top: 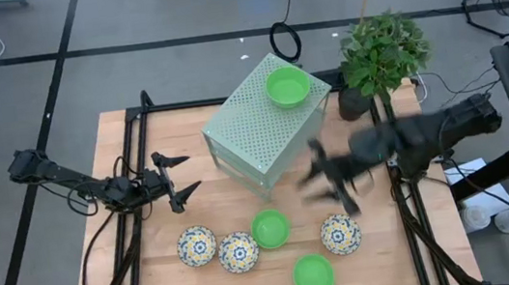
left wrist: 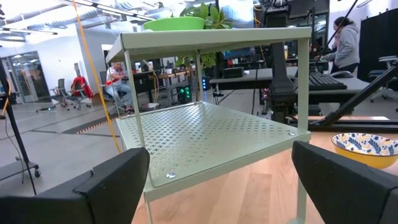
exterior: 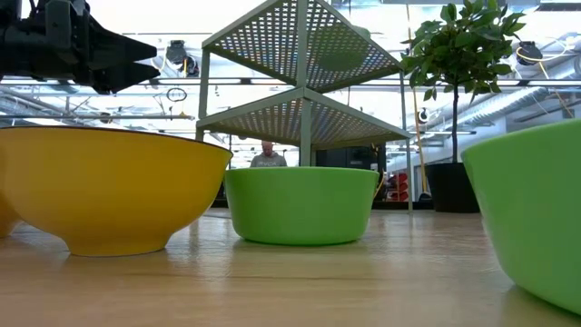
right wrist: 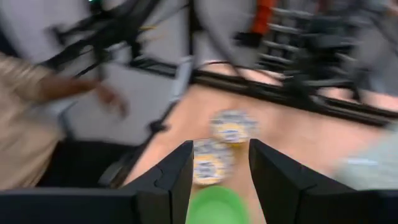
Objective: Pick & Place Mini bowls
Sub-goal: Stack the top green bowl on the green bowl on the shelf
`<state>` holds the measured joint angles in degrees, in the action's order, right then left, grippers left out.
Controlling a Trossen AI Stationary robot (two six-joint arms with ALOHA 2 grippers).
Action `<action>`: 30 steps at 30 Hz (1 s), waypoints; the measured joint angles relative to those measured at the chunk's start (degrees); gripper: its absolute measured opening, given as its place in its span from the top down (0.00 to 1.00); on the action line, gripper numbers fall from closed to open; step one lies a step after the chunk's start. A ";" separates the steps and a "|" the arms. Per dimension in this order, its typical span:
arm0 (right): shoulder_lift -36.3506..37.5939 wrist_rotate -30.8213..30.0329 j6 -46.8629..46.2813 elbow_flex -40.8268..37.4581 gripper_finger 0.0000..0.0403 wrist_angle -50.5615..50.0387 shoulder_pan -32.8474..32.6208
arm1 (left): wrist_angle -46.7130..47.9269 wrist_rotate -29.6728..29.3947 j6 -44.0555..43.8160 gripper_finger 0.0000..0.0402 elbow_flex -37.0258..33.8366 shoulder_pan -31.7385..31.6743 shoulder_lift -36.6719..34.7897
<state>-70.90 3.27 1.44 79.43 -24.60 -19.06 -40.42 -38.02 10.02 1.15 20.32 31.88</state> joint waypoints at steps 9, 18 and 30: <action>13.17 -0.37 2.71 -33.35 0.65 29.98 -12.25 | 0.02 0.00 0.02 0.01 0.00 0.02 -0.01; 28.11 -1.58 5.59 -46.32 0.65 43.44 -15.85 | -0.07 -0.01 0.04 0.01 0.00 0.02 -0.02; 30.16 -1.94 5.78 -52.38 0.65 51.61 -17.53 | -0.92 31.28 -13.58 0.01 -0.02 0.00 4.16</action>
<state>-40.75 1.33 7.22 27.05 27.00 -36.60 -41.34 -6.74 -3.56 1.12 20.32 36.03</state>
